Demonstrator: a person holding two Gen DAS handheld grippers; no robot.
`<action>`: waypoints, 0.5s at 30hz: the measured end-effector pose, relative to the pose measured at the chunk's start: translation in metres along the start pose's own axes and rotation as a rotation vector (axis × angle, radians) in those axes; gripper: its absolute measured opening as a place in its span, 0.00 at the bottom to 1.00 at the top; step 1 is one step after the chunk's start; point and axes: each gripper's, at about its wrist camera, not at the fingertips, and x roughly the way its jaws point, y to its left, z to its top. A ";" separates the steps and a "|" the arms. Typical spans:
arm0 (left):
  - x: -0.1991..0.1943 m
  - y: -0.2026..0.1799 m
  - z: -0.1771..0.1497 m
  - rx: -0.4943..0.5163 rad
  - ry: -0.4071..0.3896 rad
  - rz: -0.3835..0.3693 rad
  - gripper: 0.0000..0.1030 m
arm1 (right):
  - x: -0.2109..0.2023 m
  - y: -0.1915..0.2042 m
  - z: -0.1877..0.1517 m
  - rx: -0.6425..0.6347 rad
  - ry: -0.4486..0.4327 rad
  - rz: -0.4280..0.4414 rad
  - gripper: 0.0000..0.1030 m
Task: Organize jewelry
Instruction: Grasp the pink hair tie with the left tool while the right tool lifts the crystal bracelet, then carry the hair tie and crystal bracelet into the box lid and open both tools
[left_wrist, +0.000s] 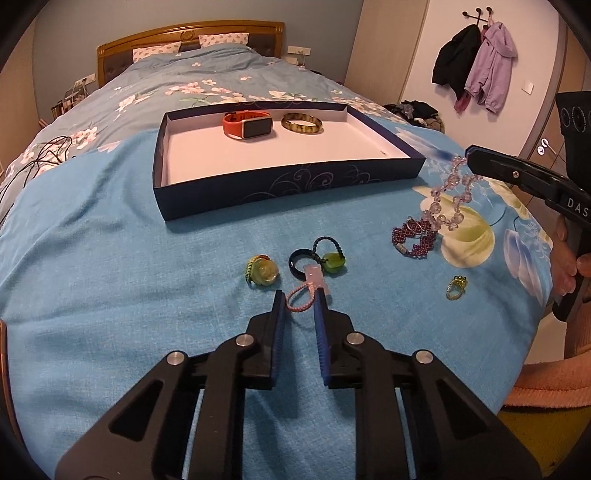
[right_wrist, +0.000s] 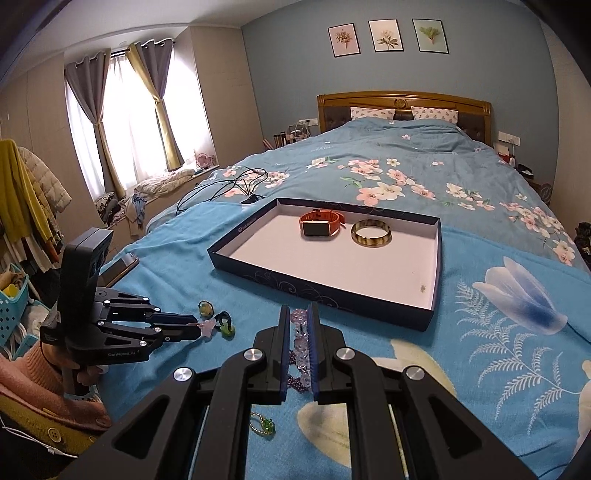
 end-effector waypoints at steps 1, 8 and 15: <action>-0.001 0.000 0.000 -0.001 -0.001 -0.001 0.15 | 0.000 0.001 0.000 -0.001 0.000 -0.002 0.07; -0.010 -0.001 0.004 -0.009 -0.027 -0.022 0.15 | -0.001 -0.001 0.004 0.005 -0.016 -0.004 0.07; -0.024 0.000 0.016 -0.017 -0.080 -0.046 0.15 | -0.003 -0.002 0.016 -0.003 -0.049 -0.008 0.07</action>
